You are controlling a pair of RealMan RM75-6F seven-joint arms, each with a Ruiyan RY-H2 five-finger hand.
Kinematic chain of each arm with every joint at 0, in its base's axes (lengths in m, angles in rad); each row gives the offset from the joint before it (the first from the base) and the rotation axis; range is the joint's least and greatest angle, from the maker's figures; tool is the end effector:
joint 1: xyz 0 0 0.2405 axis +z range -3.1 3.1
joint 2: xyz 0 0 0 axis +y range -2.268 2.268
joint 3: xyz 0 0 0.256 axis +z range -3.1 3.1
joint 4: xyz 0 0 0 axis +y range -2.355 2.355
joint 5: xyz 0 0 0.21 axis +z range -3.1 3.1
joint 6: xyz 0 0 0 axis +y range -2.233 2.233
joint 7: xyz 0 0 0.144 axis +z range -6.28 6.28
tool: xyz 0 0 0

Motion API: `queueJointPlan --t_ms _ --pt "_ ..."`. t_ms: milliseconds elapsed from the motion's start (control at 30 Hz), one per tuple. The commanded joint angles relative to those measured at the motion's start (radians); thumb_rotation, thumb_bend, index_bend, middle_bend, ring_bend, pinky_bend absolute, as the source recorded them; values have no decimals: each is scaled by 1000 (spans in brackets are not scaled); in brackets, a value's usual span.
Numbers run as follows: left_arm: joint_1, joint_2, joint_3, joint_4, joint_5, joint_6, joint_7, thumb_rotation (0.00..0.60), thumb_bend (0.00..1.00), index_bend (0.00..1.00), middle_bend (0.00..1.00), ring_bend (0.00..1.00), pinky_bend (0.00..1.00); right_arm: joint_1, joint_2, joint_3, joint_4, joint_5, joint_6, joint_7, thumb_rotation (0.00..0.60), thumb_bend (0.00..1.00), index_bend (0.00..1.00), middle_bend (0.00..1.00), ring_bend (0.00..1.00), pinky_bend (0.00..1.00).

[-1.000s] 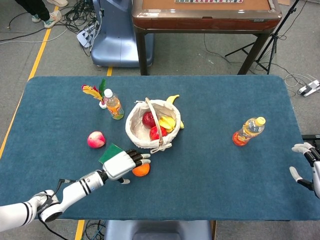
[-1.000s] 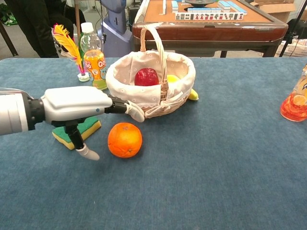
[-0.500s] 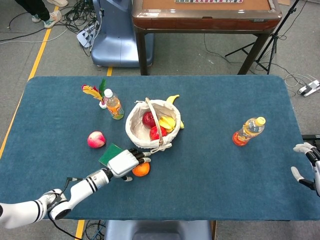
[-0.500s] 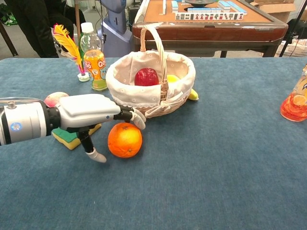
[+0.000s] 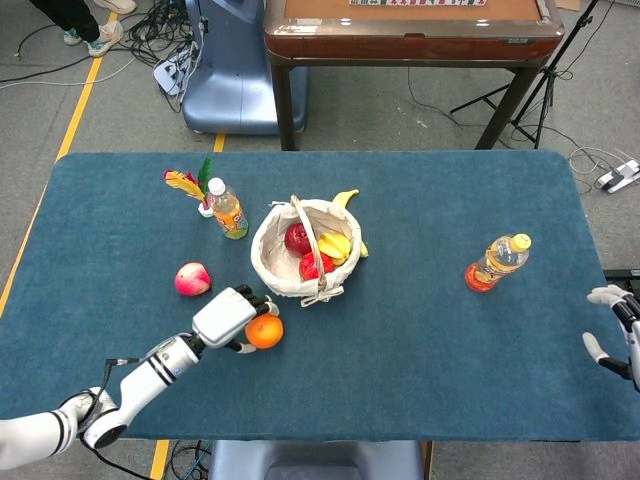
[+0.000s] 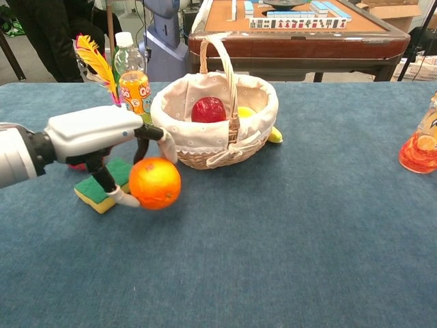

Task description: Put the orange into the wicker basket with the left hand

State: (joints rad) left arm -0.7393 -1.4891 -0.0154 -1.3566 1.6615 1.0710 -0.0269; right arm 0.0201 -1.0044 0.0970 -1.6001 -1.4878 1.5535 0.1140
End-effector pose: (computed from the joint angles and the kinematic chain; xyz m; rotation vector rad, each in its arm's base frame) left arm -0.1528 0.3154 -0.0069 -2.1819 -0.6664 -1.1287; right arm -0.3237 -0.1700 0.2140 1.2797 -0.8405 0.9259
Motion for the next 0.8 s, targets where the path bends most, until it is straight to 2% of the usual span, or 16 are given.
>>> queueJointPlan --t_ms 33,200,367,533,800 --pt "39 54 -5 -43 -17 56 -4 600 115 458 413 516 348 1 -1 -1 1 -1 -3 2 600 259 352 319 298 419" --pt "69 107 -39 -82 -30 137 -13 600 115 457 413 505 348 7 1 -3 -3 -9 -10 0 600 259 352 319 298 419" --pt "67 111 -90 -78 -50 180 -44 600 115 449 413 494 348 14 3 -6 -10 -15 -20 -7 600 259 352 320 298 419" --pt "41 87 -126 -69 -69 169 -64 600 115 441 413 490 348 16 2 -9 -15 -17 -25 -11 600 259 352 319 298 419" --pt "-22 18 -175 -22 -118 103 -27 600 115 391 412 482 348 8 19 -14 -34 -11 -22 -21 600 259 352 319 298 419"
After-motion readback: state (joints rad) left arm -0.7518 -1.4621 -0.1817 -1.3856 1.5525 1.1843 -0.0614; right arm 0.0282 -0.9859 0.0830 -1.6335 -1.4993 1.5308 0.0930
